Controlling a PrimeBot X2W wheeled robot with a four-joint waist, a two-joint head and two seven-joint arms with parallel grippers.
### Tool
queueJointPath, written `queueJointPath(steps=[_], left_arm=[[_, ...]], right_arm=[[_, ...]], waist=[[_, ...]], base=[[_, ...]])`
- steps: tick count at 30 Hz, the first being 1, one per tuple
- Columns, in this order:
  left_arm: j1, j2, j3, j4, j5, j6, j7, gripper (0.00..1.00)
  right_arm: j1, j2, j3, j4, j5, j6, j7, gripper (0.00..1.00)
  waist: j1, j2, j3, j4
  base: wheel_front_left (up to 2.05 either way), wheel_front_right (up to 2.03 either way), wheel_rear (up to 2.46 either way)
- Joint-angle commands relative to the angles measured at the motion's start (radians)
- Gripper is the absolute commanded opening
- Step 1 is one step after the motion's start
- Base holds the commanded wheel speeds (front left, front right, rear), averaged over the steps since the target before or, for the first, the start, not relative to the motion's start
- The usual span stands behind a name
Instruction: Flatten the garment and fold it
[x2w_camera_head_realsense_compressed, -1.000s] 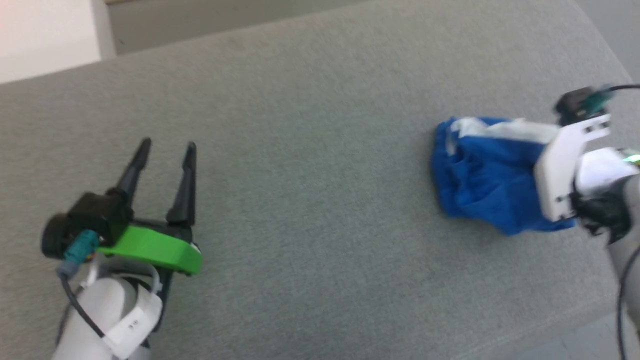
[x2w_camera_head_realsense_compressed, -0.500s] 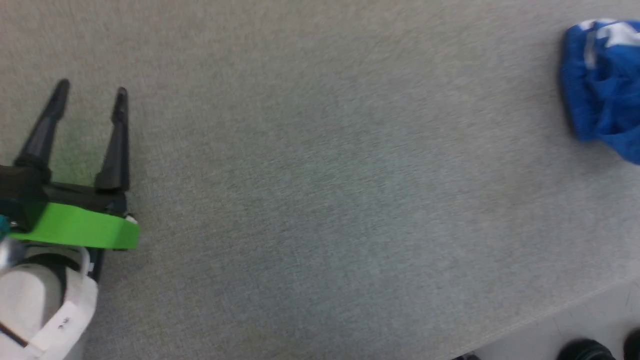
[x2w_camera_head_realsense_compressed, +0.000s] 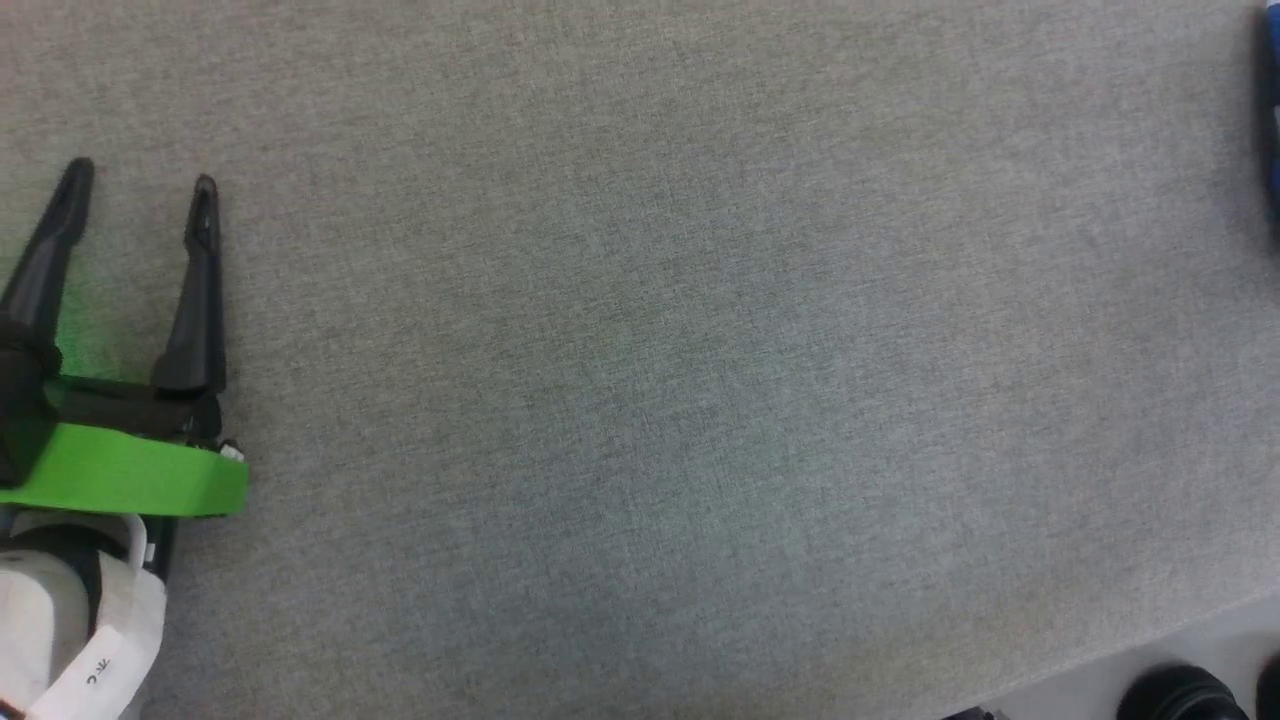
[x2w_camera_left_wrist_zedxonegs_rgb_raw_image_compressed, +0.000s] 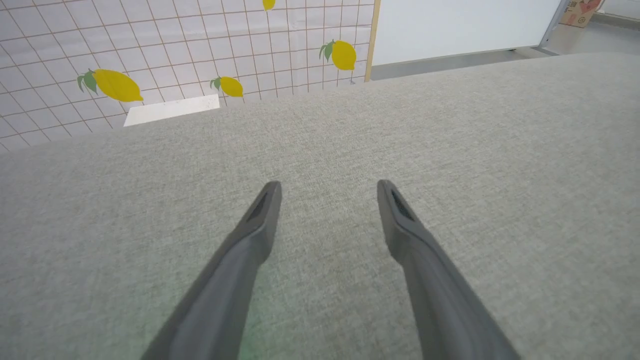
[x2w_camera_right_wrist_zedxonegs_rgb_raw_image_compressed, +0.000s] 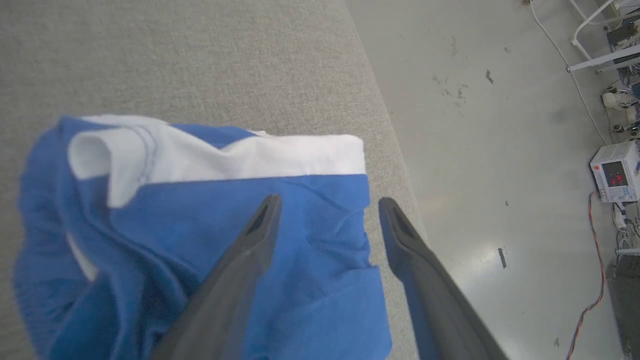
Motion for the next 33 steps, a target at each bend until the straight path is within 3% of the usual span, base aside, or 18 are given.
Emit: queueJointPath(steps=[1,8,11,12,16,19,28,33], left_arm=[[0.009,-0.004,-0.002,0.015,-0.008,0.007,-0.011,1.0],[0.007,-0.061,-0.022,0.123,-0.037,0.012,-0.091,1.0],[0.008,-0.09,-0.027,0.182,-0.054,0.014,-0.132,1.0],[0.011,-0.121,-0.032,0.244,-0.07,0.016,-0.173,1.0],[0.013,-0.151,-0.037,0.316,-0.087,0.017,-0.212,1.0],[0.019,-0.169,-0.039,0.355,-0.096,0.018,-0.231,1.0],[0.046,-0.216,-0.041,0.434,-0.114,0.025,-0.265,1.0],[0.051,-0.233,-0.041,0.459,-0.117,0.027,-0.273,1.0]], right_arm=[[-0.017,-0.002,-0.006,-0.012,0.004,-0.001,-0.022,1.0],[-0.038,-0.008,0.033,-0.116,0.122,-0.001,-0.163,1.0],[-0.05,0.03,0.053,-0.169,0.189,-0.001,-0.218,1.0],[-0.036,0.051,0.101,-0.225,0.238,-0.001,-0.287,1.0],[0.007,0.088,0.171,-0.305,0.227,-0.001,-0.406,1.0],[0.053,0.133,0.202,-0.34,0.211,-0.001,-0.496,1.0],[0.261,0.351,0.185,-0.407,0.144,-0.001,-0.731,1.0],[0.403,0.419,0.19,-0.421,0.138,-0.001,-0.807,1.0]], waist=[[-0.0001,0.0,-0.032,0.005],[-0.0001,0.0,-0.179,0.034],[-0.0001,0.0,-0.254,0.051],[-0.0001,0.0,-0.333,0.079],[-0.0001,0.0,-0.425,0.118],[-0.0001,0.0,-0.479,0.148],[-0.0001,0.0,-0.601,0.244],[-0.0001,0.0,-0.63,0.29]], base=[[0.0,0.0,0.0],[0.0,0.0,0.0],[0.0,0.0,0.0],[0.0,0.0,0.0],[0.0,0.0,0.0],[0.0,0.0,0.0],[0.0,0.0,0.0],[0.0,0.0,0.0]])
